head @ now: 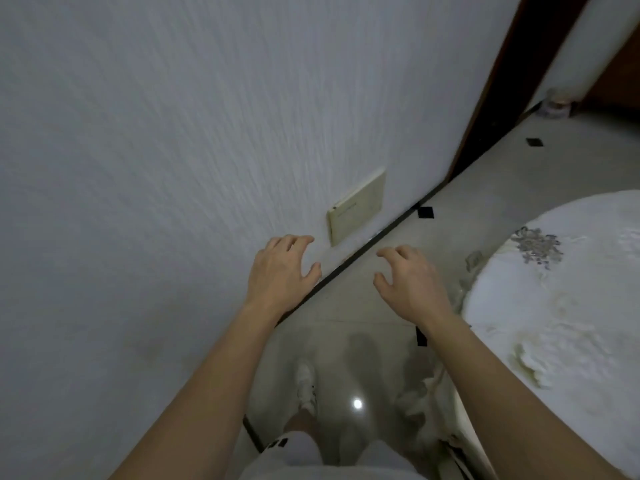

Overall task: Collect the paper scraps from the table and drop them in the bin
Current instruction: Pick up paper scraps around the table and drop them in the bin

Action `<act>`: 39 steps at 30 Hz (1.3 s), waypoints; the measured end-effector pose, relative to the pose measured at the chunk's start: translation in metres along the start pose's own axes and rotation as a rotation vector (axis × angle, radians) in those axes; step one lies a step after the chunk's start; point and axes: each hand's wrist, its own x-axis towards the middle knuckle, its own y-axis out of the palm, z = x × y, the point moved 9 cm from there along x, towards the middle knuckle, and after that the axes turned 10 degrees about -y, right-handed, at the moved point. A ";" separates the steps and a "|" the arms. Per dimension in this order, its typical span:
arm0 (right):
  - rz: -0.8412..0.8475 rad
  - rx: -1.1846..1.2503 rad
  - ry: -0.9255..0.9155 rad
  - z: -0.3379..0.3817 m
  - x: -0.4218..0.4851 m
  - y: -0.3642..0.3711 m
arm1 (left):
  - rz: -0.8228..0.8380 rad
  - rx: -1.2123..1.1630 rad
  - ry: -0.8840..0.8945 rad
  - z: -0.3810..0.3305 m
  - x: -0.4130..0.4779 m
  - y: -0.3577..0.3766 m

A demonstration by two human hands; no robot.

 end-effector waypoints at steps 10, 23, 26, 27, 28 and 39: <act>-0.098 -0.094 0.422 -0.096 -0.001 -0.040 | 0.176 -0.107 0.392 -0.112 0.116 0.062; -0.266 -0.247 1.076 -0.134 -0.168 -0.098 | 0.485 -0.309 0.966 -0.310 0.069 0.125; -0.309 -0.260 1.217 -0.124 -0.228 -0.101 | 0.572 -0.319 1.092 -0.347 0.022 0.135; -0.331 -0.255 1.254 -0.121 -0.246 -0.100 | 0.595 -0.313 1.125 -0.357 0.007 0.139; -0.356 -0.247 1.287 -0.118 -0.264 -0.100 | 0.613 -0.308 1.154 -0.365 -0.007 0.142; -0.465 -0.179 1.456 -0.146 -0.399 -0.091 | 0.674 -0.177 1.220 -0.409 -0.076 0.190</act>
